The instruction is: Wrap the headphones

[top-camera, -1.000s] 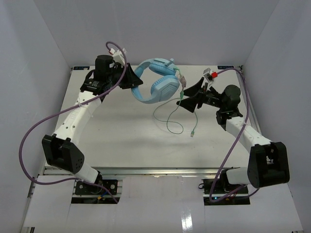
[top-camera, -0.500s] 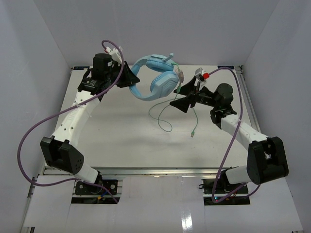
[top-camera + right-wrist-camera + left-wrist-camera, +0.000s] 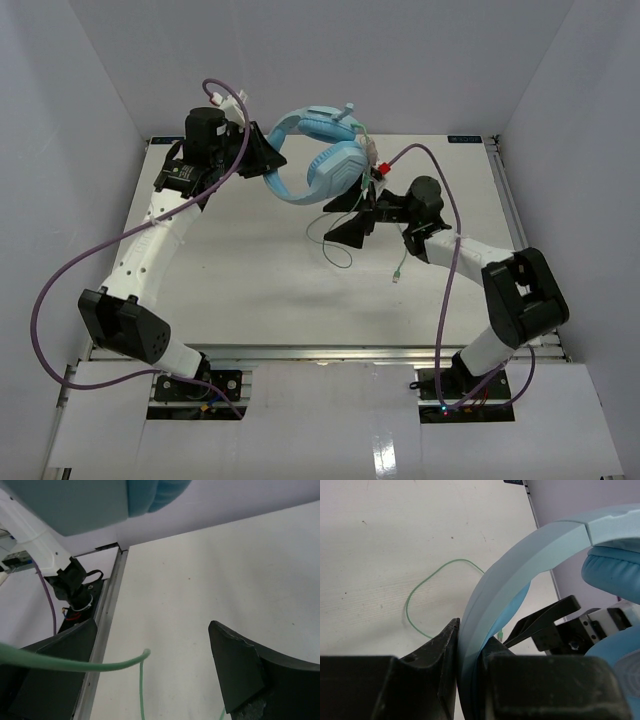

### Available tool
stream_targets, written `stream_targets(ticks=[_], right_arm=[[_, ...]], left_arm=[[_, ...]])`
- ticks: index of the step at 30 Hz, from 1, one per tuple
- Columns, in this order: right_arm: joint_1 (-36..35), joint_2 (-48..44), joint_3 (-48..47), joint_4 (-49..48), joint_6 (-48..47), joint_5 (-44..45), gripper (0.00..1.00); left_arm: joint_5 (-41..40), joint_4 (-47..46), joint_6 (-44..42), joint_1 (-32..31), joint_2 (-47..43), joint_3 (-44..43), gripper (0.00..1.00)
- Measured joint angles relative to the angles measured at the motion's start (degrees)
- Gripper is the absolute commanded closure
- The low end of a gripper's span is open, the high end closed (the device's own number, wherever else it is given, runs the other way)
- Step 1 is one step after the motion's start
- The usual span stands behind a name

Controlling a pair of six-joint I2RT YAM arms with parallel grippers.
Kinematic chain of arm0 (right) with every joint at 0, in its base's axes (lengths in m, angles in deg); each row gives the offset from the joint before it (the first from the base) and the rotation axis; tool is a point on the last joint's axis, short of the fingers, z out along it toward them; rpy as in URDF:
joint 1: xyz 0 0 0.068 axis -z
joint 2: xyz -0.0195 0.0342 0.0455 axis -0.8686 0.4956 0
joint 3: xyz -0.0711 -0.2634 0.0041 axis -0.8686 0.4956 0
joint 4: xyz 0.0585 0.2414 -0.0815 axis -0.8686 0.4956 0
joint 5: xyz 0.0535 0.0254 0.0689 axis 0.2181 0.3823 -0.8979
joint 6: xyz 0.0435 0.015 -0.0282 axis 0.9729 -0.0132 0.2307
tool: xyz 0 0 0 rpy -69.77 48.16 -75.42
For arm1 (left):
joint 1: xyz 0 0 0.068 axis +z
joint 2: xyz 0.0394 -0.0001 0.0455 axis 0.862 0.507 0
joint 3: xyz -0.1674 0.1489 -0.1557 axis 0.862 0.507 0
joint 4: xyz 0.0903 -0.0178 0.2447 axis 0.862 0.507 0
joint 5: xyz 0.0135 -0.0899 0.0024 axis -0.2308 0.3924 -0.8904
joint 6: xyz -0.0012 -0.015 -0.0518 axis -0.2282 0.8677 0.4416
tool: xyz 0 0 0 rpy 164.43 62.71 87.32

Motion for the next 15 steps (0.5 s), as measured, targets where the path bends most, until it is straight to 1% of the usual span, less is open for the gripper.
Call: stream_targets(ticks=[1,3,4,6,8,9,10,12,15], right_arm=[[-0.5,2.4,-0.8,-2.8,4.5,-0.9,0.21],[-1.8,7.7,-2.5,-7.4,13.1,-2.4,0.23],[-2.3,9.6,-2.6,-8.2,15.9,-2.8,0.24],[-3.7,11.6,-1.2,-8.9,18.4,-3.2,0.32],[-5.8,11.4,1.5,-9.5,19.0,-4.0,0.37],[-7.1,10.7,2.9,-9.8,19.0,-3.5,0.45],[-8.3,9.3,4.7,-10.0,18.4,-3.4,0.49],[-10.4,5.2,8.1,-9.9,16.0,-3.2,0.51],[-12.5,-3.8,10.5,-9.6,7.2,-1.8,0.54]], left_arm=[[-0.1,-0.1,0.5,0.0,0.0,0.0,1.00],[-0.6,-0.6,1.8,0.0,0.0,0.0,1.00],[-1.2,-1.0,2.6,0.0,0.0,0.0,1.00],[-2.5,-2.4,4.4,0.0,-0.2,0.3,1.00],[-3.9,-3.7,5.9,0.0,-0.6,0.7,1.00],[-4.9,-4.1,6.6,0.1,-0.9,0.9,1.00],[-5.8,-4.5,7.2,0.1,-1.2,1.0,1.00],[-7.5,-5.4,8.1,0.4,-1.7,1.0,1.00],[-9.9,-6.9,9.2,1.2,-2.4,1.0,1.00]])
